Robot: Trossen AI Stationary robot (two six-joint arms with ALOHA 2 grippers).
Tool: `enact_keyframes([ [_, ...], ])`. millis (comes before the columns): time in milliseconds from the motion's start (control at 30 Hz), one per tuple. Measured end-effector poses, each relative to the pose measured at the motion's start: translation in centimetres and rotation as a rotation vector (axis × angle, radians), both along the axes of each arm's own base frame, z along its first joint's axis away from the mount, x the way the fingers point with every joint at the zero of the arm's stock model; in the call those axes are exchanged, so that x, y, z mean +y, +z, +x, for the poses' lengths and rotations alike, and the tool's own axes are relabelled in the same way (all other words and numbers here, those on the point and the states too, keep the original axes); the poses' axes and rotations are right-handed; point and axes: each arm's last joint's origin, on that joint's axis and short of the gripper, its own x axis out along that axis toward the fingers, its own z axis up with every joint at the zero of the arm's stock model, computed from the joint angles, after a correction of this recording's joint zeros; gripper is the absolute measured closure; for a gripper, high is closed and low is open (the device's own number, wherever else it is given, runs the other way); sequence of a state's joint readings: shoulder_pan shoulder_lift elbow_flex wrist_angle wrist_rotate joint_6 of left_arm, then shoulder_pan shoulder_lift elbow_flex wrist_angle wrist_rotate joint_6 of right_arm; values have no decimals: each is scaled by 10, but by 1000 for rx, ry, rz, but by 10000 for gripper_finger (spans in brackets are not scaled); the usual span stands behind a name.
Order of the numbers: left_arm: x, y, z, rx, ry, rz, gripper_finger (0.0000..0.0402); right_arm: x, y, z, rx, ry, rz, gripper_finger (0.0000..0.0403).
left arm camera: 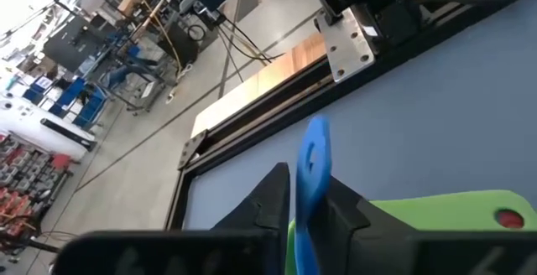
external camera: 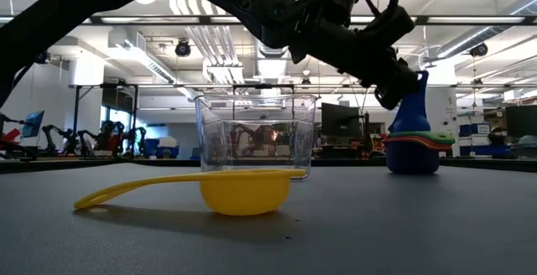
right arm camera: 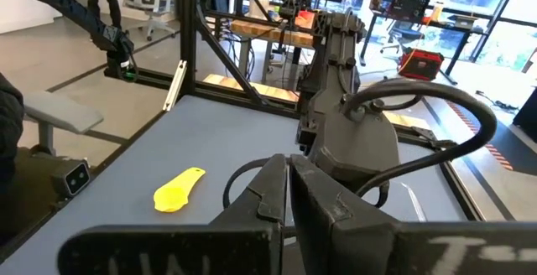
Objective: Nest measuring cups in basket
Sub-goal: Stack the blue measuring cup on top of the green measuring cup
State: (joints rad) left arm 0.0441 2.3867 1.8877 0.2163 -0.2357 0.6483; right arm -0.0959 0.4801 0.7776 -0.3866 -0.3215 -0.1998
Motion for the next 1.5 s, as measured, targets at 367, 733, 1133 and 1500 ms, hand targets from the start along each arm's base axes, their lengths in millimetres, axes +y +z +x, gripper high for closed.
enact_keyframes([
  [367, -7, -1, 0, 9, -12, -4, 368, 0, 0, 0, 2, -1, 8, 394],
  [733, -22, -3, -1, 41, -15, 28, 367, 0, 0, 0, 3, -1, 9, 394],
  [1133, -22, -3, -1, 53, -2, 24, 291, 0, 0, 0, 7, -1, 9, 394],
  [1500, -33, 8, -3, 72, 21, 45, 212, 0, -1, 0, 10, -2, 20, 394],
])
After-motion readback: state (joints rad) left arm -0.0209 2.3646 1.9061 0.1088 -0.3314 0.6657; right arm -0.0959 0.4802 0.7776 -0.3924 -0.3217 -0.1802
